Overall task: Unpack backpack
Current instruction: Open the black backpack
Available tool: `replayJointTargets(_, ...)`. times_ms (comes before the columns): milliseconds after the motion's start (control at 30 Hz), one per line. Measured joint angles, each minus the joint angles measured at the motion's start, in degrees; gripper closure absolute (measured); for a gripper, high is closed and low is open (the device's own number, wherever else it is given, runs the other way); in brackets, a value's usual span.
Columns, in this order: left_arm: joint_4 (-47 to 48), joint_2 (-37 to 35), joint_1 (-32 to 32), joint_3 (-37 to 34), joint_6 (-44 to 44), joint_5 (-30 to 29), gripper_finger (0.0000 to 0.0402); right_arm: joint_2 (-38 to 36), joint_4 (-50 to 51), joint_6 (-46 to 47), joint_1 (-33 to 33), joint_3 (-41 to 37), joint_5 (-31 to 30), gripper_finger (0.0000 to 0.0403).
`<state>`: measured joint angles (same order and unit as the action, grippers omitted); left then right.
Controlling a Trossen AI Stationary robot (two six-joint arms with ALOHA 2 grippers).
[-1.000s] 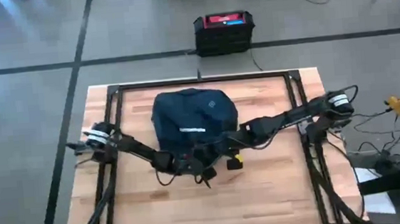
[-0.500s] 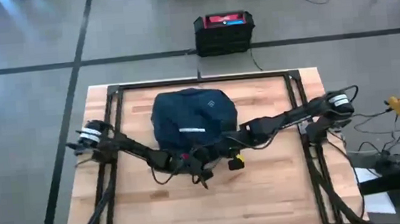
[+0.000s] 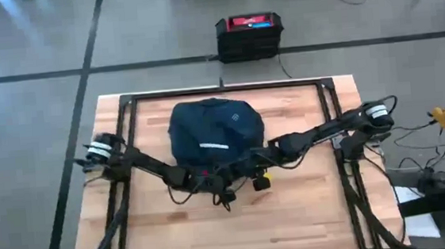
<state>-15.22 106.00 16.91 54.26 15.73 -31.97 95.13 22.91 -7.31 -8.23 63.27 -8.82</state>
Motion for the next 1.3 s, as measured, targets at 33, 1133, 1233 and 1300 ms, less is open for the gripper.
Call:
replayJointTargets(33,0.0,0.0,0.0,0.0,0.0,0.0,0.0321,0.0,-0.8,0.3,0.0,-0.5,0.0,0.0284)
replayJointTargets(1133,3.1,0.7,-2.7,-0.5,-0.1,4.4,0.0294,0.0,0.8,-1.7,-0.8,-1.6,1.6,0.0373)
replayJointTargets(1233,3.1,1.2,-3.1,-0.7,0.0,4.7,0.0339,0.0,0.8,-1.7,-1.0,-1.6,1.7,0.0383)
replayJointTargets(1300,3.3,0.8,-3.1,-0.8,0.0,4.7,0.038,0.0,1.0,-1.7,-1.0,-1.6,1.7,0.0383)
